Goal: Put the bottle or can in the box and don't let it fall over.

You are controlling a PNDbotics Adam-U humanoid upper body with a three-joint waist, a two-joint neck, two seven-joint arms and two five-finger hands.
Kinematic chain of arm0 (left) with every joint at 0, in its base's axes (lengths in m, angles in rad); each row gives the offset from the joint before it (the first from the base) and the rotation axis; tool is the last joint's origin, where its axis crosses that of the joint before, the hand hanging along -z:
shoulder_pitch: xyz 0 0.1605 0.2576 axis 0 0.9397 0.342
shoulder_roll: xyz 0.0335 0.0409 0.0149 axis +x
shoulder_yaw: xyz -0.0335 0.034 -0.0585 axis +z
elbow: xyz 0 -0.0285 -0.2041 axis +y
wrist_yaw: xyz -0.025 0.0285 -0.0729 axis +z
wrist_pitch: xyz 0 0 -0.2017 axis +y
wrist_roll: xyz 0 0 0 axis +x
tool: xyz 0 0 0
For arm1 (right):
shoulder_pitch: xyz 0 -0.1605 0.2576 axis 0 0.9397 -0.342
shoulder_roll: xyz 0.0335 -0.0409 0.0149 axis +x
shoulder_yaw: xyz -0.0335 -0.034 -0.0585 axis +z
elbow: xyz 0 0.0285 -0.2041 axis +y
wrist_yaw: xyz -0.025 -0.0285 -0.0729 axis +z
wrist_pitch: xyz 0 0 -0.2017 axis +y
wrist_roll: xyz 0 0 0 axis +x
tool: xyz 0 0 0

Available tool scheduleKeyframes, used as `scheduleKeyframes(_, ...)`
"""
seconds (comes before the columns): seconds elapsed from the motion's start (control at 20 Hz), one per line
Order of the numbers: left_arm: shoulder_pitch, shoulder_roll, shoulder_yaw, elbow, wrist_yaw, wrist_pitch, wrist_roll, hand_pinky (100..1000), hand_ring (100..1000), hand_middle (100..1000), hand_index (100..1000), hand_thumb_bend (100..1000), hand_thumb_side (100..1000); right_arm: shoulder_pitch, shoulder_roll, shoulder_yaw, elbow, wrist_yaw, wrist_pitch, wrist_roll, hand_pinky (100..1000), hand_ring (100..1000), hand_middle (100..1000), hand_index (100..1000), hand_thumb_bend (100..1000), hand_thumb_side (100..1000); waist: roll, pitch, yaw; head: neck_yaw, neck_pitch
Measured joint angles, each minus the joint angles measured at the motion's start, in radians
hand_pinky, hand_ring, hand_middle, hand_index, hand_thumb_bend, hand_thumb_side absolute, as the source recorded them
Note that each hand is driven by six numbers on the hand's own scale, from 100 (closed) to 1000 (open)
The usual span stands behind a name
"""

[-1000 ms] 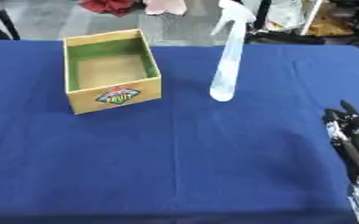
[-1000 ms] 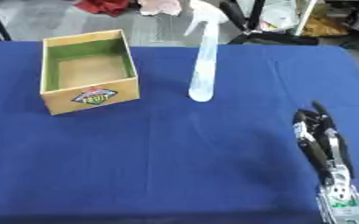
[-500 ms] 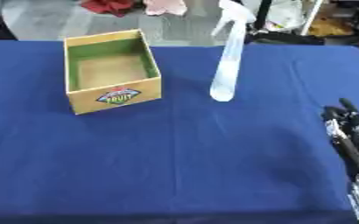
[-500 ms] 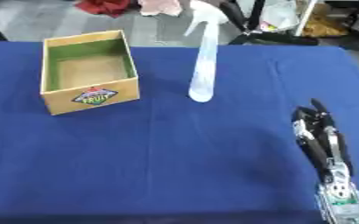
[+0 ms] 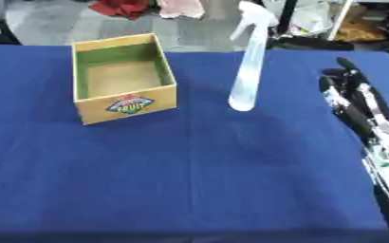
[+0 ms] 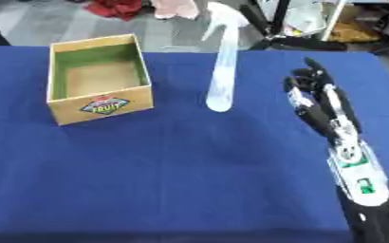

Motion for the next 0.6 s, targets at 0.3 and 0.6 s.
scheduleKeyframes(0.3, 0.0, 0.0, -0.001, 0.0, 0.0, -0.002, -0.007, 830, 784, 873, 940, 634, 849, -0.108, 0.026, 0.042, 0.119, 0.049, -0.037, 0.051, 869, 844, 814, 1000, 312, 638, 0.011, 0.0, 0.017, -0.009, 0.0)
scheduleKeyframes(0.6, 0.0, -0.001, -0.007, 0.0, 0.0, -0.005, -0.013, 830, 784, 873, 940, 631, 850, -0.167, 0.083, 0.05, 0.225, 0.134, -0.066, 0.049, 889, 881, 859, 1000, 391, 650, 0.014, 0.0, 0.035, -0.018, 0.0)
